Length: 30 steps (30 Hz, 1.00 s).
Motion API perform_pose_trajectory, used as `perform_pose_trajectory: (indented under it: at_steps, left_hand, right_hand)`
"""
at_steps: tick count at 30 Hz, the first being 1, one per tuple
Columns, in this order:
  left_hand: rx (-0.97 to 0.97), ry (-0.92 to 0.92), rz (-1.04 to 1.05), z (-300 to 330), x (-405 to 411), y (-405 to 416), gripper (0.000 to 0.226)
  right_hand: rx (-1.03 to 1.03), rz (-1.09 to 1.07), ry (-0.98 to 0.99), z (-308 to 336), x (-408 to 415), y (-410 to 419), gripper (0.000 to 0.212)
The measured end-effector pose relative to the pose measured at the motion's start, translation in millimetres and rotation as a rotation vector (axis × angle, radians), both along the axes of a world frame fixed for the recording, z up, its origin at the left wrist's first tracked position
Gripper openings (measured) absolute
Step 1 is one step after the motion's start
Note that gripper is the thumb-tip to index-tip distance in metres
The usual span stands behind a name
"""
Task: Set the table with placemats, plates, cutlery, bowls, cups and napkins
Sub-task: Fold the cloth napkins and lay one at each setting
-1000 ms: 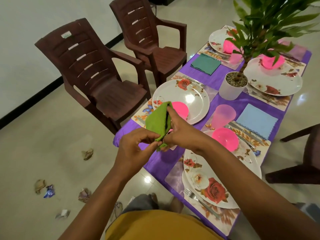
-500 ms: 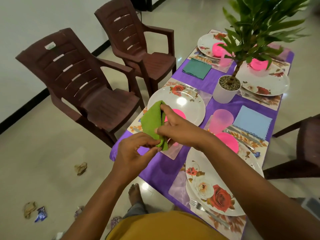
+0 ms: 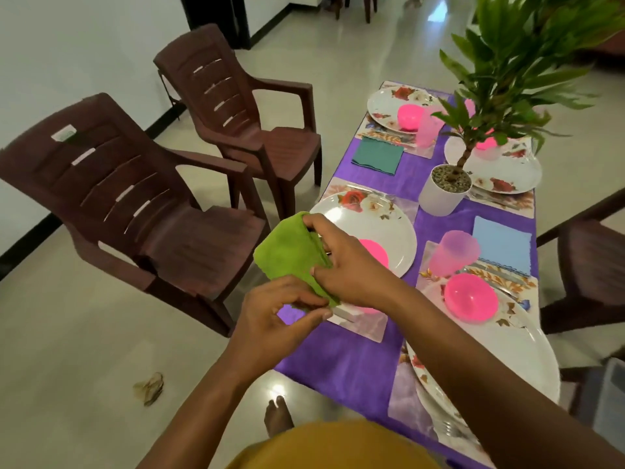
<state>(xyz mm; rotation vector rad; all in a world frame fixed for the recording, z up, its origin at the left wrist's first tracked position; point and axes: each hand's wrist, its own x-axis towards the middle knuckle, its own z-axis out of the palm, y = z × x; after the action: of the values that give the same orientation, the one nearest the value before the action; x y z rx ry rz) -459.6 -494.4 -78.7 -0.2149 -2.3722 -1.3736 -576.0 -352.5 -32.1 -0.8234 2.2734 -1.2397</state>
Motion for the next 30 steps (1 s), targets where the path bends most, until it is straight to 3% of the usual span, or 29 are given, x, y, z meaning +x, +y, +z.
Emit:
perform_pose_trajectory:
  at_steps: [3, 6, 10, 12, 15, 20, 22, 26, 28, 30]
  left_hand:
    - [0.083, 0.011, 0.088, 8.2, -7.7, -44.0, 0.015]
    - [0.026, -0.084, 0.182, 19.9, -24.2, -95.4, 0.032]
    - [0.097, -0.446, -0.236, 37.3, -55.7, -134.2, 0.069]
    - [0.193, -0.656, -0.462, 42.3, -69.1, -142.6, 0.056]
    - [0.242, -0.853, -0.567, 42.0, -80.2, -151.2, 0.028]
    - [0.365, -0.786, -0.462, 27.5, -81.2, -157.4, 0.025]
    - [0.502, -0.743, -0.42, 19.6, -77.7, -152.3, 0.037]
    - [1.025, -0.776, -0.407, 8.6, -62.1, -126.7, 0.072]
    - [1.146, -0.746, -0.431, 5.4, -54.0, -113.3, 0.088]
    - [1.15, -0.714, -0.417, 3.5, -49.5, -103.6, 0.095]
  right_hand:
    - [-0.018, -0.05, -0.006, -3.6, 4.5, -14.3, 0.071]
    - [-0.07, -0.037, -0.099, -7.6, 10.5, -22.9, 0.066]
    - [-0.172, 0.013, -0.269, -7.9, 24.6, -27.8, 0.061]
    - [-0.218, 0.034, -0.319, -8.0, 29.9, -28.6, 0.062]
    - [-0.267, -0.011, -0.388, -8.5, 34.0, -23.5, 0.062]
    - [-0.406, -0.18, -0.456, -11.5, 35.1, -7.2, 0.07]
    - [-0.46, -0.227, -0.468, -13.3, 35.0, -2.7, 0.072]
    - [-0.567, -0.298, -0.502, -18.0, 30.5, 4.6, 0.074]
    - [-0.647, -0.336, -0.546, -18.7, 27.6, 7.8, 0.082]
    - [-0.725, -0.355, -0.572, -20.2, 24.8, 10.5, 0.091]
